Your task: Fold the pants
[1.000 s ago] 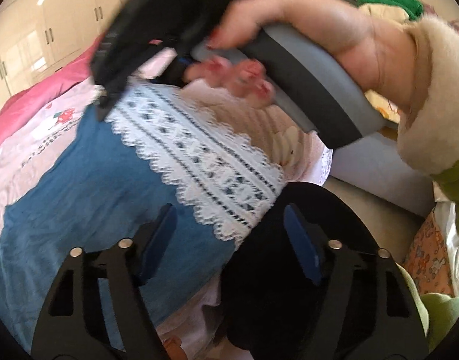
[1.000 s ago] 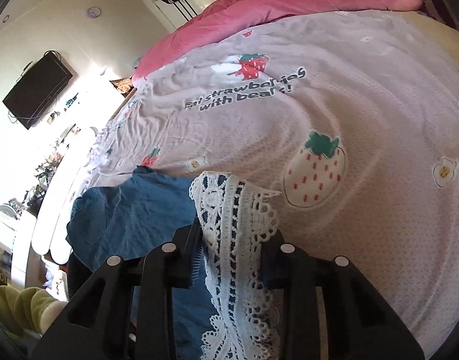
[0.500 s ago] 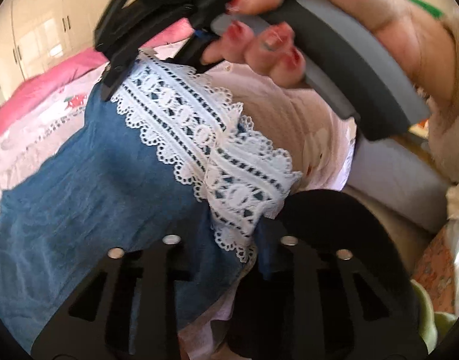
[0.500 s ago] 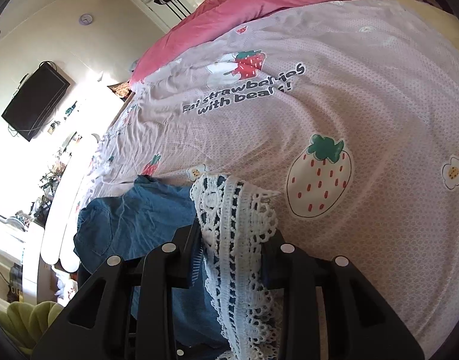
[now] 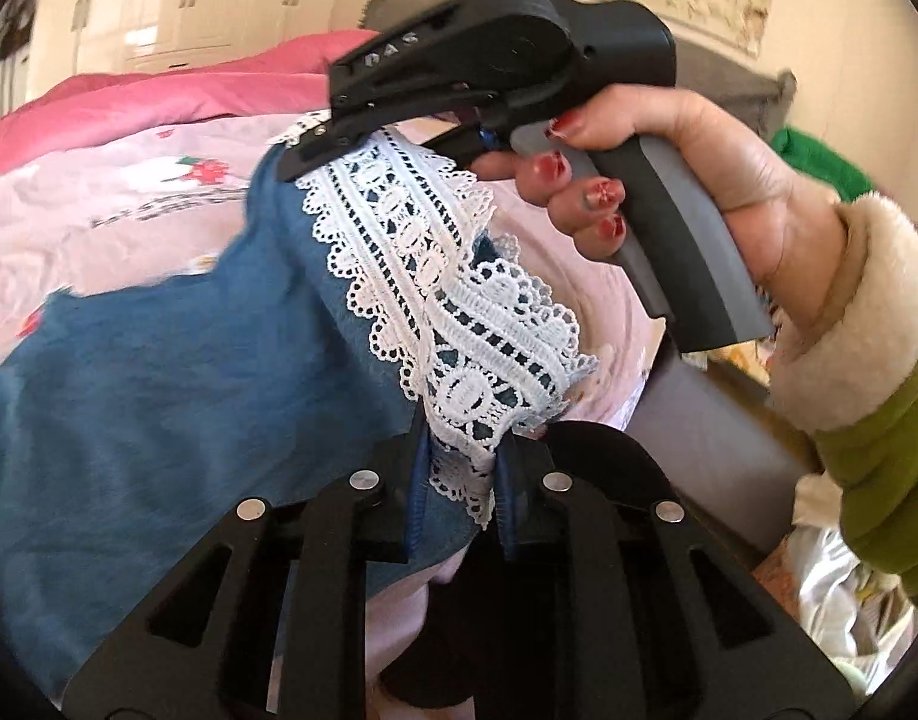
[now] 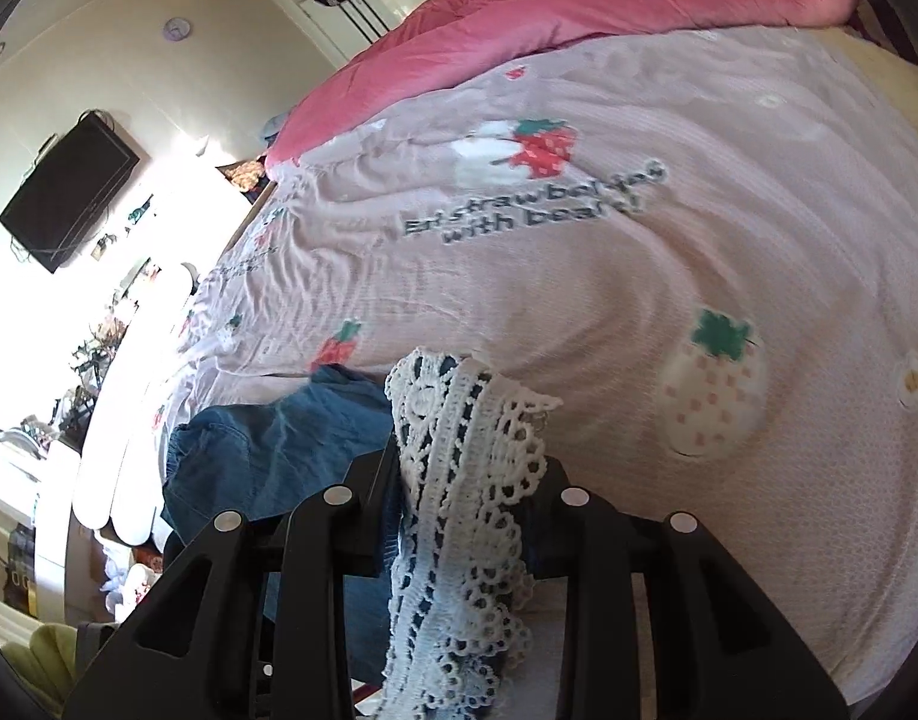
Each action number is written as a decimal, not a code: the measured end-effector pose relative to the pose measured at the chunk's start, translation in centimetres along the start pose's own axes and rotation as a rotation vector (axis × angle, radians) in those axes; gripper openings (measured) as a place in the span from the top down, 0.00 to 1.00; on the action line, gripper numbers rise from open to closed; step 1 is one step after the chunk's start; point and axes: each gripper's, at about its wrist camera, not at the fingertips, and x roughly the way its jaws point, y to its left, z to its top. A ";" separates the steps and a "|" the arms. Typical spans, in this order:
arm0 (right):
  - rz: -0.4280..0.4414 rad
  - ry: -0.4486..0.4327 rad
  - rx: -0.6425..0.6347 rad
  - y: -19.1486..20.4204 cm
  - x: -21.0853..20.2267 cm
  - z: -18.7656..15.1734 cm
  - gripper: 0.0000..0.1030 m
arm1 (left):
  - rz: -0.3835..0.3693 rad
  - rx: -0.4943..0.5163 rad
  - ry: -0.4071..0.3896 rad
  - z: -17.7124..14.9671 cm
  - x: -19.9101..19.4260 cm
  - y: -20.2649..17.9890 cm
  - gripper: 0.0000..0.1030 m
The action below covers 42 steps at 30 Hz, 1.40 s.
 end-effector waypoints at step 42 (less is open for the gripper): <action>-0.022 0.143 -0.222 13.3 9.8 -0.5 0.39 | 0.070 -0.355 -0.006 -6.7 -8.9 10.7 0.71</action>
